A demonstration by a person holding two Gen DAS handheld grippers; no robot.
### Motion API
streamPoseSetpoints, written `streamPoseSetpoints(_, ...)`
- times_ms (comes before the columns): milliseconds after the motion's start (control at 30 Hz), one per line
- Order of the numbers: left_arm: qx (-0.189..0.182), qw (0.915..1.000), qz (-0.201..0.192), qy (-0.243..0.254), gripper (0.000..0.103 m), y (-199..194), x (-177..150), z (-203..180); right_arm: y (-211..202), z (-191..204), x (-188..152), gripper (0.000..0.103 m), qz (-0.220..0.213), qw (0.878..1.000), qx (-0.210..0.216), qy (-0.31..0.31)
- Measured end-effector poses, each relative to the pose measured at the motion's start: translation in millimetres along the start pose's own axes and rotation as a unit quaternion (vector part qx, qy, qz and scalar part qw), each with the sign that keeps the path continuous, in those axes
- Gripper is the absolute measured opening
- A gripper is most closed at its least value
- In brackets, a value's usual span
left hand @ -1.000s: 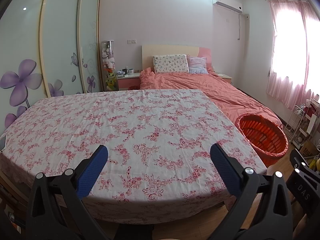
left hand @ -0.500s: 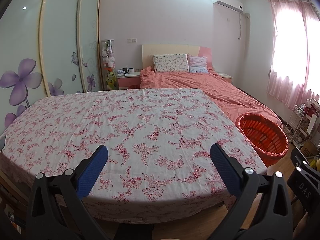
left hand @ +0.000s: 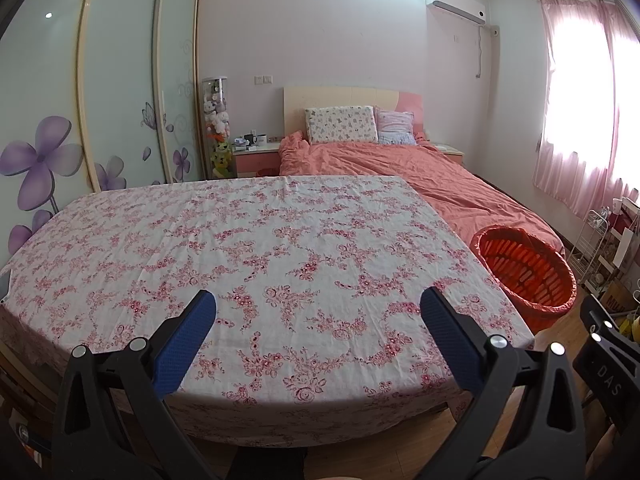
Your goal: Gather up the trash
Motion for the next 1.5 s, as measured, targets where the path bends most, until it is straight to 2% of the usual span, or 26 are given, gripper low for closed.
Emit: streamPoseSetpoints(1500, 0.000, 1.0000, 0.002, 0.000, 0.101, 0.5, 1.1, 0.1, 4.0, 2.5, 2.9, 0.099, -0.001, 1.000, 0.000, -0.001)
Point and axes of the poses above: each gripper's, at about its wrist camera, not at the fingertips, and y roughly the way its jaws point, z to its left, x to its top, the point moved 7 cm from there along y, roughly the way its jaws point, and after that the axes turned 7 degrees about -z, right-handed, at the moved point
